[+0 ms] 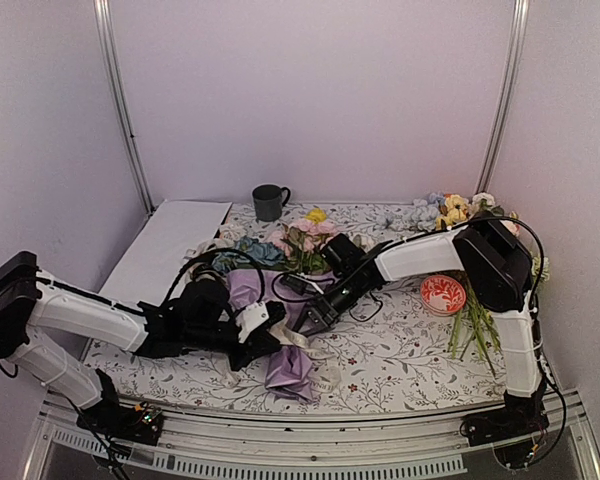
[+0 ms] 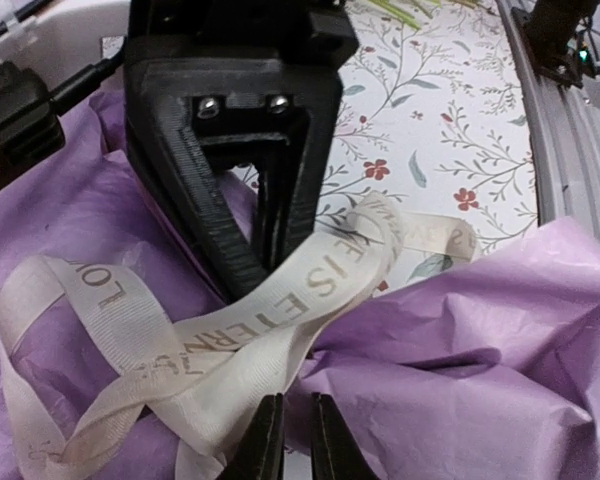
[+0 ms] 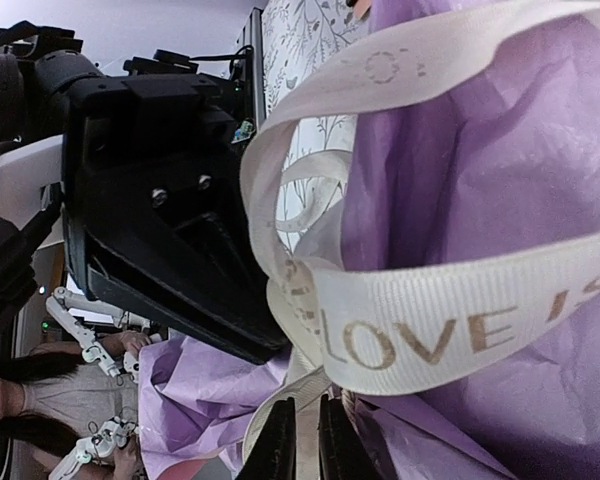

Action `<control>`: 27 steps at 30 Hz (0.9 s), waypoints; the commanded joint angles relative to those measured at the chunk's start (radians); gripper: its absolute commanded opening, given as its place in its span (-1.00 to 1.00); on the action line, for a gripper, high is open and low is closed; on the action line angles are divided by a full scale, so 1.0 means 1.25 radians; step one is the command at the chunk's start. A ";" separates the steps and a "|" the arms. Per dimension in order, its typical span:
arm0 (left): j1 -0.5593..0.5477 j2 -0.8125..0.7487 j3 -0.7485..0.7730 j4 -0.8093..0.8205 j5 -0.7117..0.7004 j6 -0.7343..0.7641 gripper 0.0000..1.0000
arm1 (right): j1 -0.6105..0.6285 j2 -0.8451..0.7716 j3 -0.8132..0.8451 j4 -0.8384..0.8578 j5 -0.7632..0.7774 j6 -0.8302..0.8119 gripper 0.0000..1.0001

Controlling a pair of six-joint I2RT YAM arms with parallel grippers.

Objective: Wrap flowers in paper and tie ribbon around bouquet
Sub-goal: Cross the half-tied ribbon over the folded bouquet.

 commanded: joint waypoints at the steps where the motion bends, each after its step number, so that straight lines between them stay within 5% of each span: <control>1: -0.009 0.035 -0.007 0.057 -0.069 -0.012 -0.78 | 0.010 0.018 0.007 0.046 -0.049 0.010 -0.79; 14: -0.009 0.063 -0.017 0.140 -0.089 -0.045 -0.78 | 0.014 0.021 -0.015 0.142 -0.046 0.078 -0.68; 27: -0.009 0.084 -0.018 0.156 -0.119 -0.060 -0.86 | 0.029 0.027 -0.022 0.092 0.033 0.038 -0.54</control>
